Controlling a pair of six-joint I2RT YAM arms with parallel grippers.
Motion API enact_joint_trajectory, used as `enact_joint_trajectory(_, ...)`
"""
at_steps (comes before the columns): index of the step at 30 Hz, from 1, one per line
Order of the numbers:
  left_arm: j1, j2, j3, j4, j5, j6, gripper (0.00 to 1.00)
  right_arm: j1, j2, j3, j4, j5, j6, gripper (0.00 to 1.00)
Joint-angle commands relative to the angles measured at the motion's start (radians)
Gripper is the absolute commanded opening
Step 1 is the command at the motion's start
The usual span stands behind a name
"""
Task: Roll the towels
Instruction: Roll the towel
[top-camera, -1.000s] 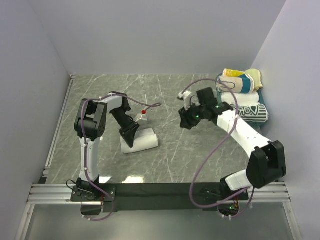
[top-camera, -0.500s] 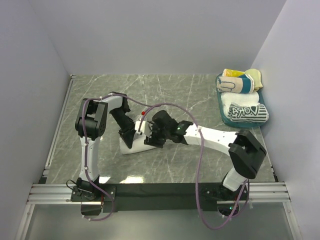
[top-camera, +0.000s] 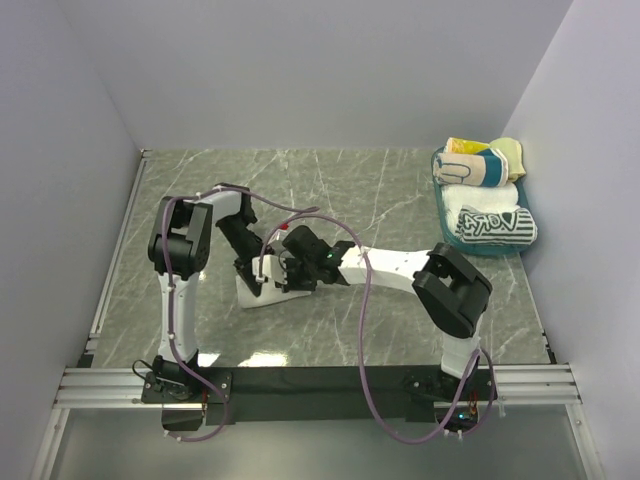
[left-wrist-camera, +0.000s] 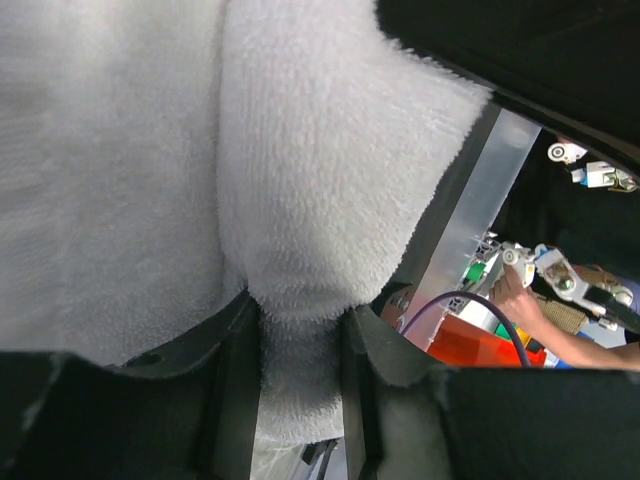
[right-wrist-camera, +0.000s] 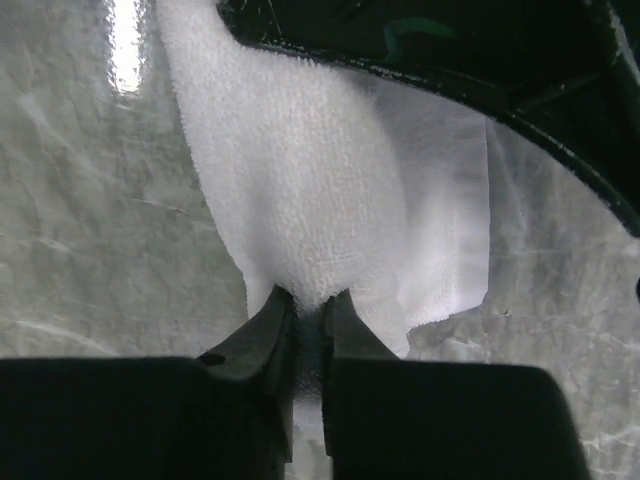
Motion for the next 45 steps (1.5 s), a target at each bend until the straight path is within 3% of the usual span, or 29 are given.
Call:
enact_joint_trajectory(1,0.024,0.000,-0.019,0.267,-0.157,0.069,0.34,0.006,0.064,0.035,-0.112,-0.069,0.013,0.00)
enact_joint_trajectory(9,0.202,-0.146,0.021,0.356,0.015,0.024,0.58,-0.003,0.104,0.116,-0.413,-0.182,0.118,0.00)
enact_joint_trajectory(15,0.373,-0.300,0.033,0.441,0.107,-0.047,0.62,-0.015,0.216,0.209,-0.564,-0.219,0.276,0.00)
enact_joint_trajectory(21,0.470,-0.503,-0.125,0.492,0.112,-0.008,0.63,-0.059,0.348,0.325,-0.649,-0.366,0.383,0.00)
enact_joint_trajectory(25,0.466,-0.742,-0.324,0.491,0.072,0.157,0.67,-0.095,0.441,0.414,-0.749,-0.467,0.394,0.00)
enact_joint_trajectory(34,0.332,-1.115,-0.694,0.470,-0.040,0.407,0.79,-0.185,0.711,0.687,-0.962,-0.653,0.383,0.00)
enact_joint_trajectory(40,0.075,-1.228,-0.812,0.630,-0.124,0.322,0.84,-0.211,0.808,0.756,-0.969,-0.683,0.414,0.00)
enact_joint_trajectory(45,-0.076,-1.180,-0.840,0.751,-0.178,0.279,0.84,-0.222,0.834,0.764,-0.941,-0.676,0.443,0.00)
